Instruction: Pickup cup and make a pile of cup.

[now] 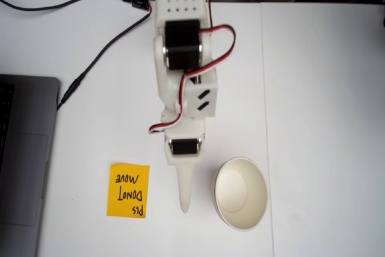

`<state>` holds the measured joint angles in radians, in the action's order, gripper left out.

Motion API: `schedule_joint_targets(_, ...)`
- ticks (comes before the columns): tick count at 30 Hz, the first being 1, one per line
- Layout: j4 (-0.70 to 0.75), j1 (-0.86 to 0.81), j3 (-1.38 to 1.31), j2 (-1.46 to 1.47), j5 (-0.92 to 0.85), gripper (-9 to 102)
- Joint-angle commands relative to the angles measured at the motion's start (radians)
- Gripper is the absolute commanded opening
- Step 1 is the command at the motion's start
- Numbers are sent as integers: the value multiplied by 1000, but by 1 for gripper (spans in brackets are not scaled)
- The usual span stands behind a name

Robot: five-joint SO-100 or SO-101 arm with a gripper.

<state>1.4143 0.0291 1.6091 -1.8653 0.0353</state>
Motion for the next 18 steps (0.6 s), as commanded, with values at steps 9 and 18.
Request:
schedule_joint_targets(9, -87, -25, 210, -267, -12, 23)
schedule_joint_targets(18, -117, -17, 356, -390, -12, 18)
